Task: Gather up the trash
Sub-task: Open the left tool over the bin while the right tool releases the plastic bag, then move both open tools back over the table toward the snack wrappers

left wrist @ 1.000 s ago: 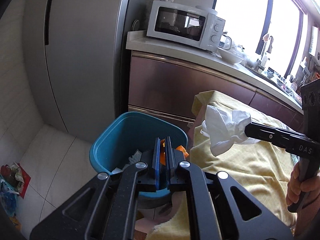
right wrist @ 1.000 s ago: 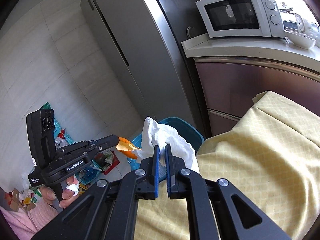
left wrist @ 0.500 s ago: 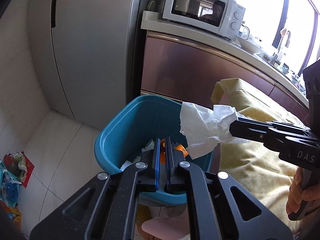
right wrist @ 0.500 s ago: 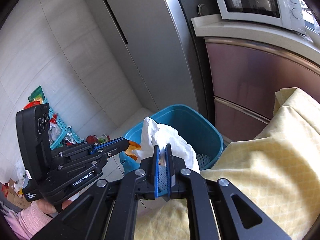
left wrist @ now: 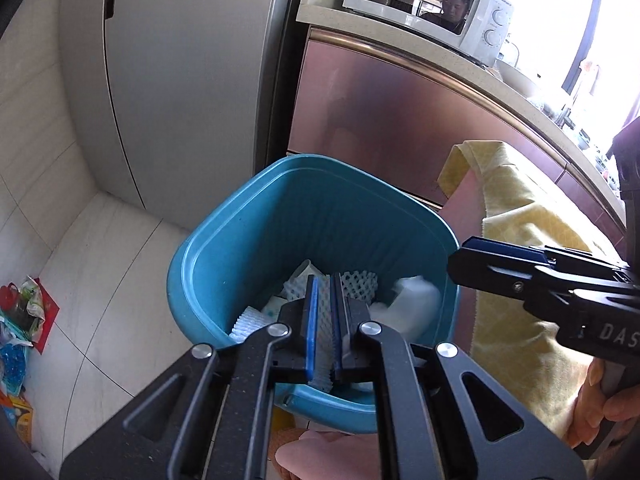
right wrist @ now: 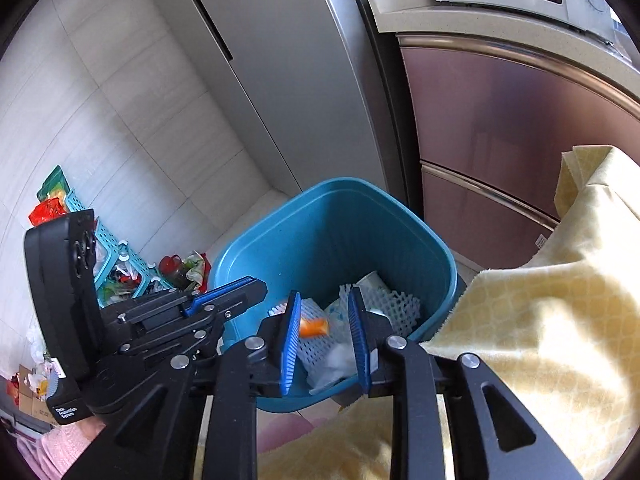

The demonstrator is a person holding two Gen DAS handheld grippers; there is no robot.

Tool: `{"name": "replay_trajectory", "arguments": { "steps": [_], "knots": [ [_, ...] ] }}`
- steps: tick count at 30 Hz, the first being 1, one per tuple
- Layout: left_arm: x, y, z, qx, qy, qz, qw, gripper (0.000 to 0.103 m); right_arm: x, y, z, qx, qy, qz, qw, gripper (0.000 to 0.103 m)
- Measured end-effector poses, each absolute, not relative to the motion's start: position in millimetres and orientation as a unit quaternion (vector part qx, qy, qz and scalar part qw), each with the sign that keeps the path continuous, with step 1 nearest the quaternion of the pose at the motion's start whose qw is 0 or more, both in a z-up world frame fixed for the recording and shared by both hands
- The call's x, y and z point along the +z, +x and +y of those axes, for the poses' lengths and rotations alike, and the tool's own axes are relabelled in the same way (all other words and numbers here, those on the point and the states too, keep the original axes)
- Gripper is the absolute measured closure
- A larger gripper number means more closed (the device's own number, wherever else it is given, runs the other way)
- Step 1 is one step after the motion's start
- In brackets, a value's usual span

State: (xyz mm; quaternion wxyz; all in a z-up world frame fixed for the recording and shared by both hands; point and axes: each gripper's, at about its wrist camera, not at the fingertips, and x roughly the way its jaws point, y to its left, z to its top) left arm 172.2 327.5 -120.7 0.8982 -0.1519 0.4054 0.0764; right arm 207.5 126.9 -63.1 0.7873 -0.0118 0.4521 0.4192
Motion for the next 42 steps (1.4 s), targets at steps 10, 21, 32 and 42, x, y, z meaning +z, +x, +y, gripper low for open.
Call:
{"name": "replay_trajectory", "arguments": {
  "steps": [10, 21, 32, 42],
  "knots": [
    [-91.1, 151.1, 311.3, 0.062, -0.14, 0.363, 0.919, 0.082, -44.4, 196.9, 92.1, 0.434, 0.016, 0.43, 0.791, 0.078],
    [-33.5, 126.8, 222.8, -0.05, -0.097, 0.3, 0.948, 0.063, -4.9, 156.7, -23.7, 0.392, 0.051, 0.362, 0.844, 0.067],
    [-22.0, 138.7, 89.6, -0.177, -0.031, 0.313, 0.933, 0.063, -5.1, 115.9, -167.6, 0.258, 0.097, 0.33, 0.903, 0.067],
    [-32.8, 149.2, -39.4, -0.291, 0.018, 0.34, 0.894, 0.059, -19.1, 108.0, -308.8, 0.103, 0.162, 0.311, 0.931, 0.066]
  ]
}}
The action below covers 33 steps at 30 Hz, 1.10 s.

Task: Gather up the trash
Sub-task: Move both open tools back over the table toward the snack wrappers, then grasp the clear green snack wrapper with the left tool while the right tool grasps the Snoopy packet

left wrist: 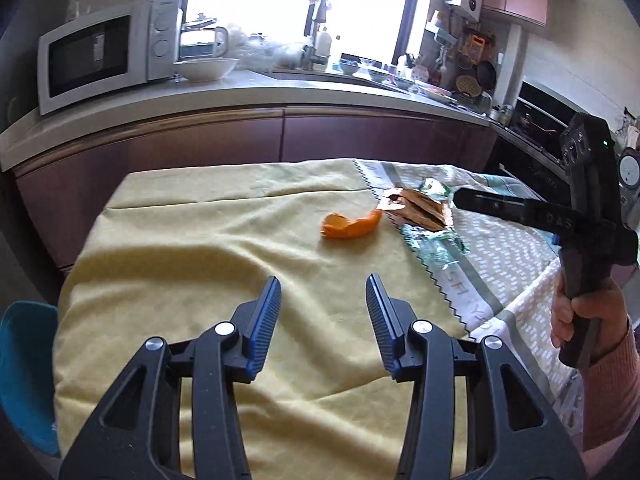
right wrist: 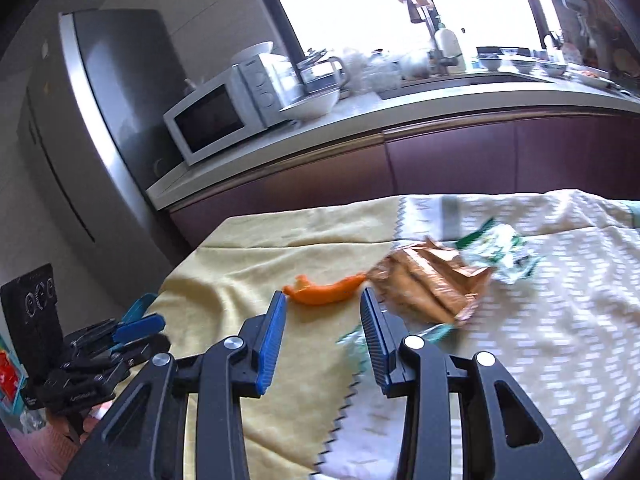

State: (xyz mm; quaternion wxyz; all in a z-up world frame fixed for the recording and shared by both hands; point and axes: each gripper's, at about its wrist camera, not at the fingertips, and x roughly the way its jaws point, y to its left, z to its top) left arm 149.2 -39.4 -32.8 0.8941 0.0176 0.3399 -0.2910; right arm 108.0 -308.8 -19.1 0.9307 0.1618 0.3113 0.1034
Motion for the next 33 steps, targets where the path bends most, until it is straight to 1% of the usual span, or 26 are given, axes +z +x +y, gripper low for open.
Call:
{"name": "replay_trajectory", "arguments": {
  "steps": [6, 7, 10, 11, 14, 18, 22, 24, 25, 27, 28, 29, 30, 32, 33],
  "knots": [
    [-43.9, 158.9, -107.8, -0.344, 0.034, 0.372, 0.862, 0.058, -34.9, 135.2, -379.2, 0.031, 0.192, 0.32, 0.927, 0.066],
    [-45.5, 161.1, -118.0, -0.35, 0.035, 0.377, 0.857, 0.058, -37.7, 141.0, -389.7, 0.021, 0.197, 0.322, 0.926, 0.064],
    [-48.4, 167.8, -138.3, -0.362, 0.033, 0.39, 0.846, 0.057, -45.9, 155.1, -413.3, -0.001, 0.206, 0.331, 0.921, 0.052],
    [-48.9, 170.6, -144.3, -0.365, 0.029, 0.393, 0.843, 0.055, -48.9, 160.9, -420.1, -0.006, 0.21, 0.335, 0.919, 0.049],
    [-49.6, 180.0, -157.1, -0.374, 0.017, 0.406, 0.834, 0.05, -57.6, 176.6, -435.1, -0.006, 0.226, 0.351, 0.909, 0.048],
    [-52.5, 195.2, -169.4, -0.376, 0.006, 0.425, 0.824, 0.047, -67.6, 191.9, -442.0, 0.009, 0.237, 0.367, 0.899, 0.045],
    [-63.2, 208.7, -183.6, -0.372, 0.005, 0.449, 0.812, 0.046, -74.1, 200.7, -441.8, 0.02, 0.235, 0.379, 0.895, 0.044],
    [-70.7, 215.0, -189.9, -0.368, 0.006, 0.462, 0.807, 0.047, -77.6, 202.3, -440.9, 0.026, 0.235, 0.385, 0.892, 0.044],
    [-74.1, 217.5, -192.3, -0.368, 0.005, 0.468, 0.803, 0.049, -78.8, 202.8, -440.0, 0.029, 0.233, 0.389, 0.891, 0.045],
    [-80.0, 222.1, -194.3, -0.37, -0.002, 0.481, 0.795, 0.055, -81.8, 202.0, -438.1, 0.029, 0.228, 0.394, 0.89, 0.053],
    [-82.2, 224.2, -194.3, -0.373, -0.009, 0.485, 0.791, 0.062, -83.2, 201.0, -437.9, 0.032, 0.23, 0.397, 0.888, 0.062],
    [-84.0, 226.7, -193.5, -0.377, -0.017, 0.489, 0.786, 0.07, -84.0, 199.4, -437.7, 0.033, 0.23, 0.398, 0.887, 0.064],
    [-86.0, 228.1, -193.5, -0.377, -0.021, 0.492, 0.784, 0.074, -83.8, 197.2, -437.5, 0.032, 0.229, 0.397, 0.888, 0.065],
    [-88.8, 230.6, -192.7, -0.378, -0.021, 0.495, 0.782, 0.093, -83.5, 193.6, -439.2, 0.033, 0.228, 0.396, 0.889, 0.066],
    [-89.8, 230.8, -192.7, -0.379, -0.02, 0.496, 0.781, 0.096, -82.5, 191.6, -439.3, 0.033, 0.227, 0.395, 0.89, 0.068]
  ]
}}
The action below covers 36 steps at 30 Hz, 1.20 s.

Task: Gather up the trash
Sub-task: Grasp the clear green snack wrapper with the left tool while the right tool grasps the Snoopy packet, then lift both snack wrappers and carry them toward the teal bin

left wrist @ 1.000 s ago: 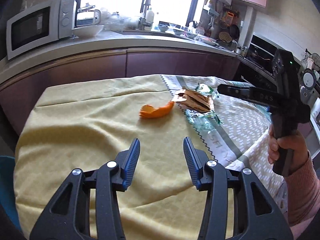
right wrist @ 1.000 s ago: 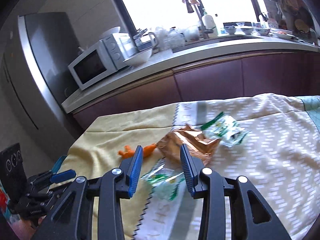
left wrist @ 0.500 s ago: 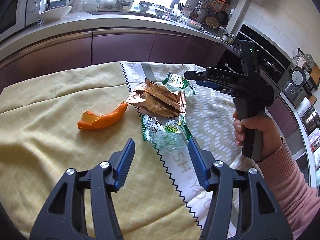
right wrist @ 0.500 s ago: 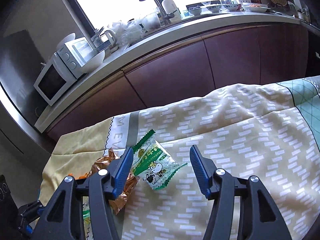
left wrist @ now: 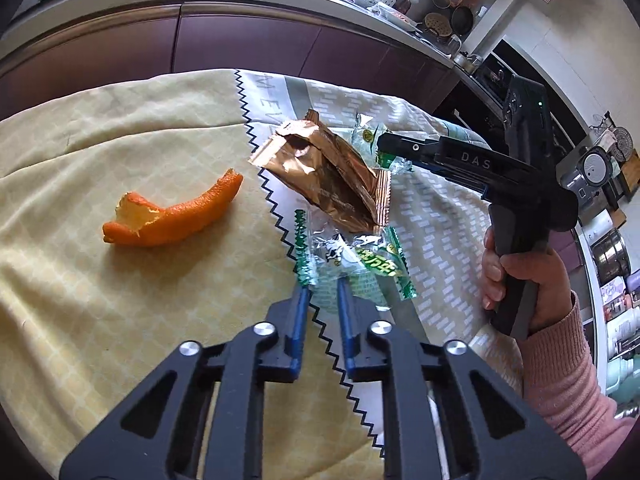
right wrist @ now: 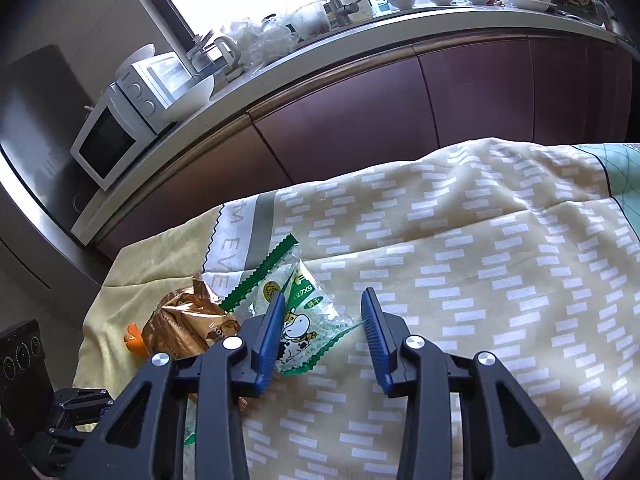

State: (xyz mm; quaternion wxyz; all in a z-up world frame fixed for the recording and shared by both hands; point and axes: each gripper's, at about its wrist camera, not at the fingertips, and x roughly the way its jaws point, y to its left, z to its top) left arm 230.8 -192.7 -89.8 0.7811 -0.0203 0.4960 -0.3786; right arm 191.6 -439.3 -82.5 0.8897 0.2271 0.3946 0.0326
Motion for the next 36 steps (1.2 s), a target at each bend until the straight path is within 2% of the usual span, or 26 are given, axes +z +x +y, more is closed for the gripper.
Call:
{"name": "replay_trajectory", "arguments": {
  "steps": [5, 18, 36],
  "knots": [
    [-86.1, 226.0, -186.6, -0.379, -0.02, 0.482, 0.79, 0.1, -74.0, 175.4, -443.0, 0.028, 0.231, 0.376, 0.897, 0.068],
    [-58.4, 201.1, -135.8, -0.354, -0.023, 0.44, 0.825, 0.1, -52.8, 132.4, -429.8, 0.047, 0.253, 0.325, 0.91, 0.068],
    [-38.5, 145.3, -40.0, -0.297, -0.021, 0.401, 0.867, 0.1, -30.1, 103.3, -326.8, 0.156, 0.226, 0.308, 0.911, 0.068]
  ]
}}
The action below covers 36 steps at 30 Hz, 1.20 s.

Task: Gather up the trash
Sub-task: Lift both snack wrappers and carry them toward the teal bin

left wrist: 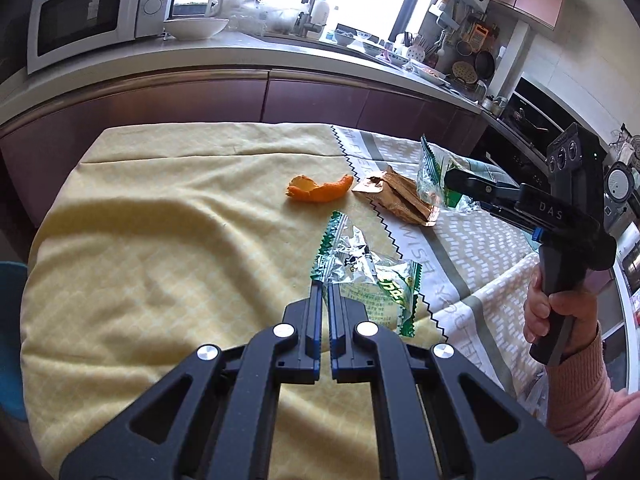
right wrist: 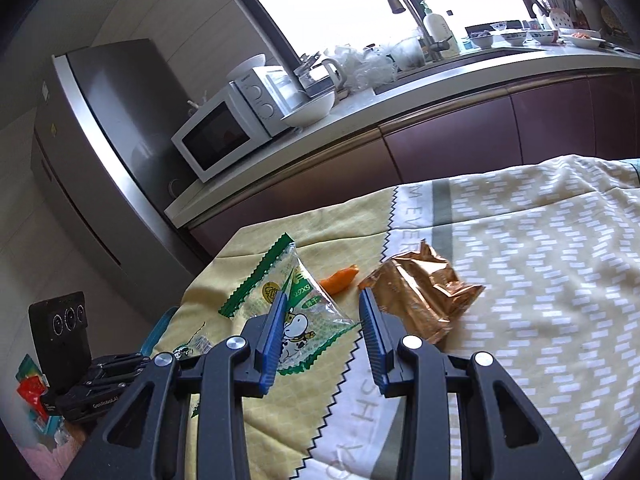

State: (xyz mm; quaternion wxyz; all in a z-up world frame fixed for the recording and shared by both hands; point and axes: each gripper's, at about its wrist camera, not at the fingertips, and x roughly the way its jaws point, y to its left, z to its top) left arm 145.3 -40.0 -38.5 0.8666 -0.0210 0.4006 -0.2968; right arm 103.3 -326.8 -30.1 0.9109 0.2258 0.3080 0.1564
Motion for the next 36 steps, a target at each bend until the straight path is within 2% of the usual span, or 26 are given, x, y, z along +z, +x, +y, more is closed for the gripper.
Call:
{"name": "replay_trajectory", "arguments": {
  "steps": [17, 36],
  "knots": [
    [-34.0, 117.8, 41.9, -0.239, -0.051, 0.387, 0.889, 0.1, -39.1, 105.6, -250.7, 0.222, 0.213, 0.333, 0.891, 0.068],
    [-23.6, 97.3, 89.2, -0.2, -0.053, 0.368, 0.906, 0.1, -35.5, 111.6, -193.6, 0.267, 0.191, 0.344, 0.88, 0.068]
  ]
}}
